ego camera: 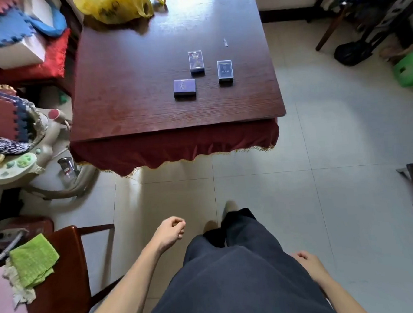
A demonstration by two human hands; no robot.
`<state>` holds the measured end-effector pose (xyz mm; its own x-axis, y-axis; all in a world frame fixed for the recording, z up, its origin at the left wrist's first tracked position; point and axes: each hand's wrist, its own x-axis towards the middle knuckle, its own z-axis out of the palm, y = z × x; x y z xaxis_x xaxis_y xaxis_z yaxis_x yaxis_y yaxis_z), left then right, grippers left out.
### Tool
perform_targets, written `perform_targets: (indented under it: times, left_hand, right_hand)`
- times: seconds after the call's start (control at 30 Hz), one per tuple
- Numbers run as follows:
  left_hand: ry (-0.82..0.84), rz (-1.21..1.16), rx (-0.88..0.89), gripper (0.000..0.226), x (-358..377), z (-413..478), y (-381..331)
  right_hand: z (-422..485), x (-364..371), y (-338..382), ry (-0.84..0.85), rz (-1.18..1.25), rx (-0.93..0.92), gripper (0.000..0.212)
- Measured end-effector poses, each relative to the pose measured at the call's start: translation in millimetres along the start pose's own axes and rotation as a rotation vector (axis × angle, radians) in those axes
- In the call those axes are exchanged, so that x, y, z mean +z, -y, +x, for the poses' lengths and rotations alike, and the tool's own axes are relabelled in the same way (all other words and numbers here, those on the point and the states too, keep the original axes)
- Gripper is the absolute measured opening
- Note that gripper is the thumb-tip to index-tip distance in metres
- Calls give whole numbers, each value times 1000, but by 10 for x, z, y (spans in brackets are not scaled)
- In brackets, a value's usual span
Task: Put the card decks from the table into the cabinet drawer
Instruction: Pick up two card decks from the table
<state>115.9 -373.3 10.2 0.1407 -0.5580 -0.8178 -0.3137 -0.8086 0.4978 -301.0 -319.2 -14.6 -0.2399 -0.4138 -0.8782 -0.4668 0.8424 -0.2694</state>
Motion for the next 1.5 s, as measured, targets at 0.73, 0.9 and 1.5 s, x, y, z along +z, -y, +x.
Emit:
perform_targets:
  times: [0.73, 0.9, 1.5]
  left_hand:
    - [-23, 92, -226, 14, -534, 940, -1131]
    - [-69, 153, -95, 12, -814, 1310, -1815]
    - [-348, 343, -141, 114, -1038, 2786, -4041]
  right_hand:
    - [1302, -654, 3478, 39, 14, -280, 16]
    - [1239, -675, 4113, 13, 25, -379, 12]
    - [1732, -205, 6565, -222, -450, -442, 85]
